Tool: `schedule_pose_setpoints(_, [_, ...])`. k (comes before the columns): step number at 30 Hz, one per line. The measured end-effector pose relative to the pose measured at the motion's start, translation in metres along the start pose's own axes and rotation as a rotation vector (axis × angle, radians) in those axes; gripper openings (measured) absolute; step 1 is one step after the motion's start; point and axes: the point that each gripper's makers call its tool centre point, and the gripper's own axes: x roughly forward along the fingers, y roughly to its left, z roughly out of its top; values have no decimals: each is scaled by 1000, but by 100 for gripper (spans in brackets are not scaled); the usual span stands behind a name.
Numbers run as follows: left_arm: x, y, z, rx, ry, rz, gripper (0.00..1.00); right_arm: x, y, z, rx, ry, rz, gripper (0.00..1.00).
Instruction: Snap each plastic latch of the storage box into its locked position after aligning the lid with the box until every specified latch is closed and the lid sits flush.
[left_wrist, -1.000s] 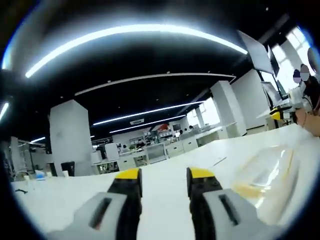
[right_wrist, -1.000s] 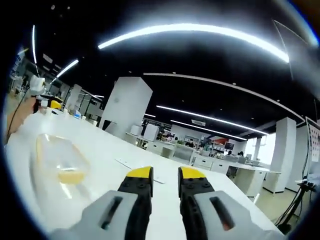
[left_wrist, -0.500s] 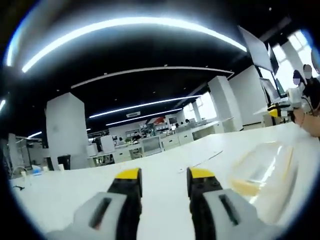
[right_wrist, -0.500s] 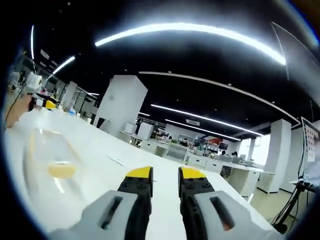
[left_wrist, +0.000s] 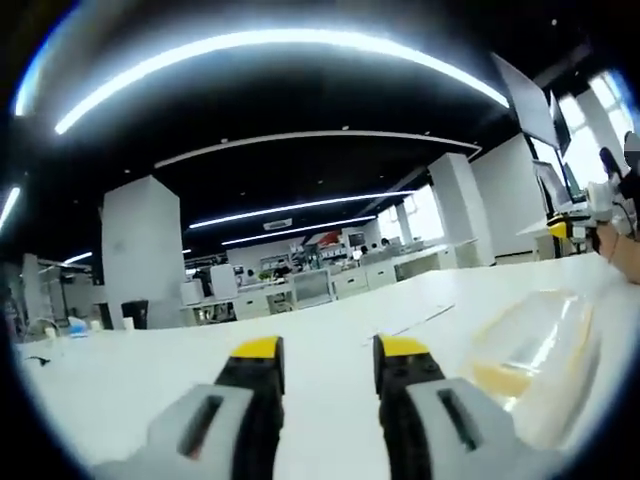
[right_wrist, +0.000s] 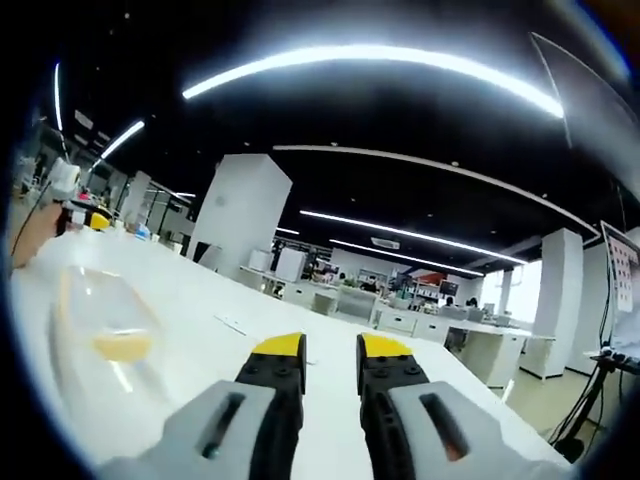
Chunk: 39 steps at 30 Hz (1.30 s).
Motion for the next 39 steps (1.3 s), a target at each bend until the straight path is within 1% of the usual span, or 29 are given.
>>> schedule_pose_setpoints(3, [-3, -2, 8, -60, -51, -10, 35, 1, 7, -1, 2, 2, 29, 19])
schedule_pose_setpoints(5, [-1, -7, 5, -84, -46, -28, 35, 2, 10, -2, -5, 6, 41, 19])
schedule_pose_setpoints(7, [3, -14, -1, -95, -21, -50, 35, 3, 13, -3, -15, 13, 51, 19])
schedule_pose_setpoints(11, [6, -22, -8, -87, 11, -69, 35, 3, 15, -5, -27, 21, 59, 19])
schedule_pose_setpoints(18, [4, -20, -5, -84, 0, -53, 36, 2, 13, -4, -15, 18, 61, 19])
schedule_pose_setpoints(27, [4, -19, -8, -72, 13, -42, 36, 2, 16, -6, -18, 23, 68, 19])
schedule_pose_setpoints(32, [4, -21, -9, -72, 16, -50, 36, 3, 18, -8, -21, 32, 78, 19])
schedule_pose_setpoints(39, [3, -17, -10, -62, 19, -38, 36, 4, 23, -8, -27, 31, 89, 19])
